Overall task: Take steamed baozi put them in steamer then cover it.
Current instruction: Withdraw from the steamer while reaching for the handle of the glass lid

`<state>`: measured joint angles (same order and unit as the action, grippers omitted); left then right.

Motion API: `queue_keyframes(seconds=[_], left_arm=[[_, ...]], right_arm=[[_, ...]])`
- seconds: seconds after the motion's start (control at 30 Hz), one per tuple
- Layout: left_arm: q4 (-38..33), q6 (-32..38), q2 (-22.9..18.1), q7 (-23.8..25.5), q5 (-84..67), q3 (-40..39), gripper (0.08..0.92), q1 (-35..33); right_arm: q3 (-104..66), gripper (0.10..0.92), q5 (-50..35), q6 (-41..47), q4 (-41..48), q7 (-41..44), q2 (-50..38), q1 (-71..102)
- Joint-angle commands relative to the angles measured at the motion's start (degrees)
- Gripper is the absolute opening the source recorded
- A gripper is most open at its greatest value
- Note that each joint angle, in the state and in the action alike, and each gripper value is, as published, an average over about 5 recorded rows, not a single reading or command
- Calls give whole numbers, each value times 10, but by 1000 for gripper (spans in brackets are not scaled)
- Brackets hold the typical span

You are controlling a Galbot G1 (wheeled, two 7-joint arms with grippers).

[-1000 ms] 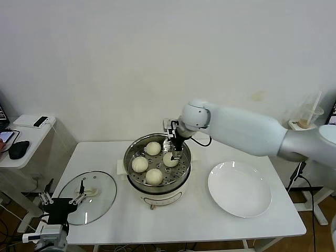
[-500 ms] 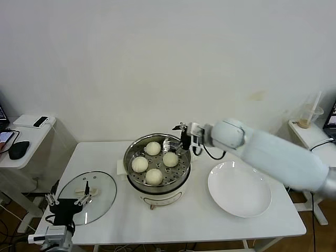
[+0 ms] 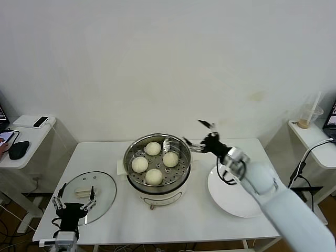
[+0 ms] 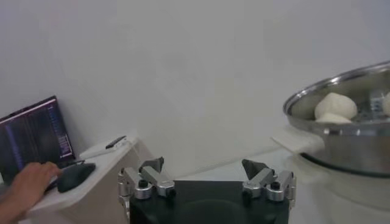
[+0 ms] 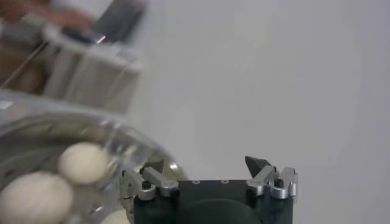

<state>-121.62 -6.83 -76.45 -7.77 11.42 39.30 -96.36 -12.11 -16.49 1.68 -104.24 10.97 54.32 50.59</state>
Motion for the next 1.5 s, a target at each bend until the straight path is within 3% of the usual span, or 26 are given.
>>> queue_keyframes(seconds=[0.03, 0.23, 0.47, 0.9, 1.5], left_arm=[[70, 69, 20, -7, 268, 16, 823, -2], [106, 99, 51, -16, 467, 32, 823, -7], [191, 101, 92, -21, 571, 17, 823, 28], [313, 88, 141, -12, 567, -10, 823, 107], [363, 86, 178, -12, 540, -54, 823, 189]], right_arm=[[-347, 823, 43, -113, -45, -11, 164, 337], [-385, 823, 78, -111, -59, -25, 170, 378], [-407, 823, 75, -104, -54, -30, 179, 395], [-436, 823, 74, -97, -72, -36, 205, 421], [-451, 823, 77, -99, -85, -43, 242, 447]])
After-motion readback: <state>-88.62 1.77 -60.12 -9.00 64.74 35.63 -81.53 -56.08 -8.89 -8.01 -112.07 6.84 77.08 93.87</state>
